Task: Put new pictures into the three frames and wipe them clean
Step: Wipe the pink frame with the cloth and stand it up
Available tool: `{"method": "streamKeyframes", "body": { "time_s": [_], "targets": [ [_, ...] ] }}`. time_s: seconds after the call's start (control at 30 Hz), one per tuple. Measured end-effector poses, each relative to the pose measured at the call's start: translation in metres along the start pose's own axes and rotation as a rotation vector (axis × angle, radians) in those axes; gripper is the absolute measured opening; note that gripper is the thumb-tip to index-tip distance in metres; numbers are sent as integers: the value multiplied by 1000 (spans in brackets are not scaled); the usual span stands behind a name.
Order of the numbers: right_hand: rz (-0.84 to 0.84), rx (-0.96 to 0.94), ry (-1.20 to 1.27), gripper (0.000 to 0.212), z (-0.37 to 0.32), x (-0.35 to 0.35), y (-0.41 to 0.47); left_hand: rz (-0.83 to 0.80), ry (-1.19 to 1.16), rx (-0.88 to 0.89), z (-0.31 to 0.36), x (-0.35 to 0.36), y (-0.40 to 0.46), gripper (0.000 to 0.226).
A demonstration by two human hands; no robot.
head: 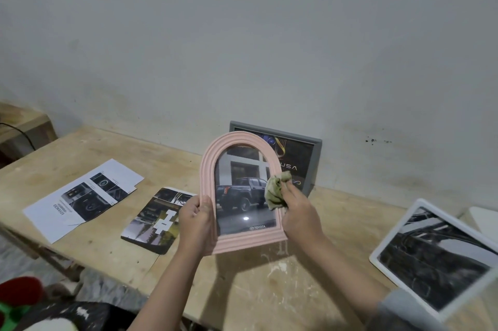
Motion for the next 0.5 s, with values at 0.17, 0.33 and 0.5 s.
{"method": "streamKeyframes", "body": {
  "time_s": [0.17, 0.33, 0.5],
  "targets": [
    [-123, -10, -8, 66, 0, 16, -28, 162, 15, 12, 0, -11, 12, 45],
    [-303, -82, -125, 53, 11, 16, -40, 306, 291, 202, 22, -13, 4, 40],
    [50, 64, 147, 62, 32, -14, -35, 391, 317, 211, 21, -10, -6, 38]
  ]
}}
Point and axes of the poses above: each hand's wrist, its own y-axis towards the middle knuckle, its own x-axis out of the palm, z = x × y, the point moved 6 cm from there along y, towards the middle knuckle, and after that the axes turned 9 degrees about -x, right-handed, at the moved point
